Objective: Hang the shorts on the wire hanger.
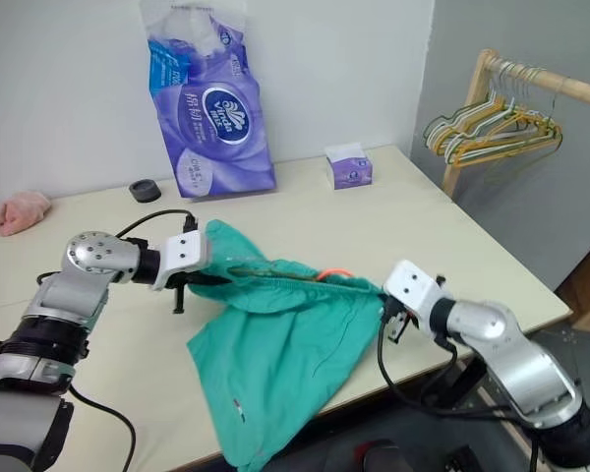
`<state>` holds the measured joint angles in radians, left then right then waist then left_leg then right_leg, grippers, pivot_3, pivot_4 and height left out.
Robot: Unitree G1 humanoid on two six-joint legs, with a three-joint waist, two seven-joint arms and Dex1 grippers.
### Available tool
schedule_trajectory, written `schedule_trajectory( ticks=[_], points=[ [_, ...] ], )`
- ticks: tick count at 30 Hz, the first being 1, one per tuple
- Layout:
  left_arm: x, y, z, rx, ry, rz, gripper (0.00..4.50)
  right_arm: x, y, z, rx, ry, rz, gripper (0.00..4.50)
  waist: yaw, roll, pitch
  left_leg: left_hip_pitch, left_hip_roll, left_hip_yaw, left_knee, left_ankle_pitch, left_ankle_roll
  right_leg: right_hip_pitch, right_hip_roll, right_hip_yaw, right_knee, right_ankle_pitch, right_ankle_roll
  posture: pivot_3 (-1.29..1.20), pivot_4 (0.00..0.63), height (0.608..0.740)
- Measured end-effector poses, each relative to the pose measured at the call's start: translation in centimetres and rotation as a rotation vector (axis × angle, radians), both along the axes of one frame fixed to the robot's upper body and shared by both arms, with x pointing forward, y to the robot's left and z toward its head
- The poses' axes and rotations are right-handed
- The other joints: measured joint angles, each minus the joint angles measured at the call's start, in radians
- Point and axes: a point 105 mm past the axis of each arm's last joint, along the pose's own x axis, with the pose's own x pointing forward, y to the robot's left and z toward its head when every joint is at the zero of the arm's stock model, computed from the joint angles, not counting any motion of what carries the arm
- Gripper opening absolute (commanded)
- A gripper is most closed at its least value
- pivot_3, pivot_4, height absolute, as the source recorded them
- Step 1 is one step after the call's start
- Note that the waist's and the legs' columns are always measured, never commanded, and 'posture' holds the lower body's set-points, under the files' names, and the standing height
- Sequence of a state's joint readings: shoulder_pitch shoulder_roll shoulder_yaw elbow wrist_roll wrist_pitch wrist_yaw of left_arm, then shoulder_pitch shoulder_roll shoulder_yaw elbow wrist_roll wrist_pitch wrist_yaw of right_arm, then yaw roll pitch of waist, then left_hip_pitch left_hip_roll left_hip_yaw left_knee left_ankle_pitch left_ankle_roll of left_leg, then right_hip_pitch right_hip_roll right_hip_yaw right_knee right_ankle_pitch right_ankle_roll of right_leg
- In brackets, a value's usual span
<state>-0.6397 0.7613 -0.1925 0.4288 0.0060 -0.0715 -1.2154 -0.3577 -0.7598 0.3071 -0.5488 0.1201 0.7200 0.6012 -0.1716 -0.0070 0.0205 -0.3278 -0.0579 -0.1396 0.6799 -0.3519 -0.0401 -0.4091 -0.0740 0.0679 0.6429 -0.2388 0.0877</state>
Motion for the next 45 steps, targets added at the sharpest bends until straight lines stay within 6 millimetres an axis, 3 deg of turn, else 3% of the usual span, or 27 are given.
schedule_trajectory(
  ticks=[6, 13, 17, 24, 27, 31, 36, 45],
  points=[
    [-0.4, -1.8, -0.4, 0.038, -0.045, -0.035, 0.0, 1.9, 1.2, -0.9, -0.075, -0.003, 0.04, 0.02, -0.017, 0.0, 0.0, -0.001, -0.001, 0.001, 0.0, 0.0, 0.0, -0.001, -0.002, 0.001, 0.0, 0.0, 0.0, -0.23, 0.0, 0.74],
    [-0.4, -2.7, -1.1, 0.021, -0.045, -0.03, 0.0, 1.7, 2.1, -0.7, -0.124, 0.013, 0.14, 0.02, -0.022, 0.0, 0.0, -0.001, -0.001, 0.0, 0.0, 0.0, 0.0, -0.001, -0.002, 0.001, 0.0, 0.0, 0.0, -0.23, 0.0, 0.74],
    [-0.6, -3.3, -1.7, -0.006, -0.033, -0.018, 0.0, 1.4, 1.6, -0.7, -0.142, 0.021, 0.157, 0.93, -0.022, 0.0, 0.0, -0.001, -0.001, 0.0, 0.0, 0.0, 0.0, -0.001, -0.002, 0.001, 0.0, 0.0, 0.0, -0.23, 0.0, 0.74],
    [-1.0, -3.8, -2.8, -0.025, -0.011, -0.011, 0.0, -1.3, -0.7, 0.3, -0.094, 0.146, 0.141, 3.45, -0.022, 0.0, 0.0, -0.001, -0.001, 0.0, 0.0, 0.0, 0.0, -0.001, -0.003, 0.001, 0.0, 0.0, 0.0, -0.25, 0.0, 0.74],
    [-1.0, -4.0, -2.9, -0.024, -0.011, -0.013, 0.0, -1.5, -1.1, 1.1, -0.061, 0.169, 0.109, 4.39, -0.022, 0.0, 0.0, -0.001, -0.001, 0.0, 0.0, 0.0, 0.0, -0.001, -0.003, 0.0, 0.0, 0.0, 0.0, -0.25, 0.0, 0.74],
    [-1.1, -4.1, -3.0, -0.024, -0.011, -0.015, 0.0, -0.9, -2.0, 0.6, -0.045, 0.203, 0.028, 4.46, -0.023, 0.0, 0.0, -0.001, -0.001, 0.0, 0.0, 0.0, 0.0, -0.001, -0.003, 0.001, 0.0, 0.0, 0.0, -0.25, 0.0, 0.74],
    [-1.1, -4.3, -3.1, -0.025, -0.011, -0.021, 0.0, 0.8, -2.6, -2.4, -0.025, 0.313, -0.048, 4.46, -0.025, -0.001, 0.0, -0.001, -0.001, 0.001, 0.0, 0.0, 0.0, 0.0, -0.003, 0.001, 0.0, 0.0, 0.0, -0.25, 0.0, 0.74],
    [-1.1, -4.7, -3.1, -0.026, -0.014, -0.032, 0.0, 3.4, -0.1, -5.6, -0.069, 0.368, 0.031, 4.46, -0.028, 0.0, 0.0, -0.001, -0.002, 0.001, 0.0, 0.0, 0.0, -0.001, -0.004, 0.001, 0.0, 0.0, 0.0, -0.23, 0.0, 0.74]
  ],
)
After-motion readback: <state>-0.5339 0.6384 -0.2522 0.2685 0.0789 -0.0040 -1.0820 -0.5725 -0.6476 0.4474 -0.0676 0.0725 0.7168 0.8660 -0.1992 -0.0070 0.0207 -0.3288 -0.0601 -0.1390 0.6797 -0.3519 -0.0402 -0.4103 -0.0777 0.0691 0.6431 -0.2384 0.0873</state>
